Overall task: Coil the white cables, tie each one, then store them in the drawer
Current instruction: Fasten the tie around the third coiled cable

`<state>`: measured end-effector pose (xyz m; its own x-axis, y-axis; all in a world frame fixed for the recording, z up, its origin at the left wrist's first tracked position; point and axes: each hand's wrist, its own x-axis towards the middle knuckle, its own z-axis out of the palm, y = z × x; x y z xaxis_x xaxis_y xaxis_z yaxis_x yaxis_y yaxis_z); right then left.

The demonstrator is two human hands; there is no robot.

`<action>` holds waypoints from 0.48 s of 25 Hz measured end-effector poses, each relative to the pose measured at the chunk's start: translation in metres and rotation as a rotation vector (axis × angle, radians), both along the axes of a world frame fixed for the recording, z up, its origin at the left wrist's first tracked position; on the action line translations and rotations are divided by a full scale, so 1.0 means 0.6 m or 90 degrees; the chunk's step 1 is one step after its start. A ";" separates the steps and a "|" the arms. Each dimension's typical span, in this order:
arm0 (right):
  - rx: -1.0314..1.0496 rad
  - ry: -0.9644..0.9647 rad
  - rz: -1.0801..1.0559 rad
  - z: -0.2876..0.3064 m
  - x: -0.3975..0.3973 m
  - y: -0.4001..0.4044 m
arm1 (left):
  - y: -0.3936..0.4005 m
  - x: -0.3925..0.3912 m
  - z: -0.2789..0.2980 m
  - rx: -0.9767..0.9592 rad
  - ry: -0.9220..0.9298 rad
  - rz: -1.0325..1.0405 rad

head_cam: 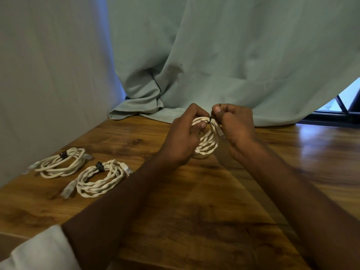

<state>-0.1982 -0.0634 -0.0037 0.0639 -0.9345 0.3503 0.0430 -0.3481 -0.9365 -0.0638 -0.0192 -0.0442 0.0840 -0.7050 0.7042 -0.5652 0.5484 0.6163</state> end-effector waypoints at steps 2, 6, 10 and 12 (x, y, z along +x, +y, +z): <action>-0.097 0.082 -0.022 -0.004 0.001 -0.004 | -0.008 0.000 0.001 0.032 0.108 -0.006; -0.329 0.336 -0.160 -0.032 0.020 0.002 | -0.014 0.006 0.014 0.063 0.290 -0.010; -0.358 0.418 -0.201 -0.040 0.017 -0.004 | -0.012 0.003 0.015 0.073 0.292 -0.003; -0.361 0.396 -0.188 -0.038 0.015 -0.005 | -0.011 0.003 0.014 0.062 0.283 0.005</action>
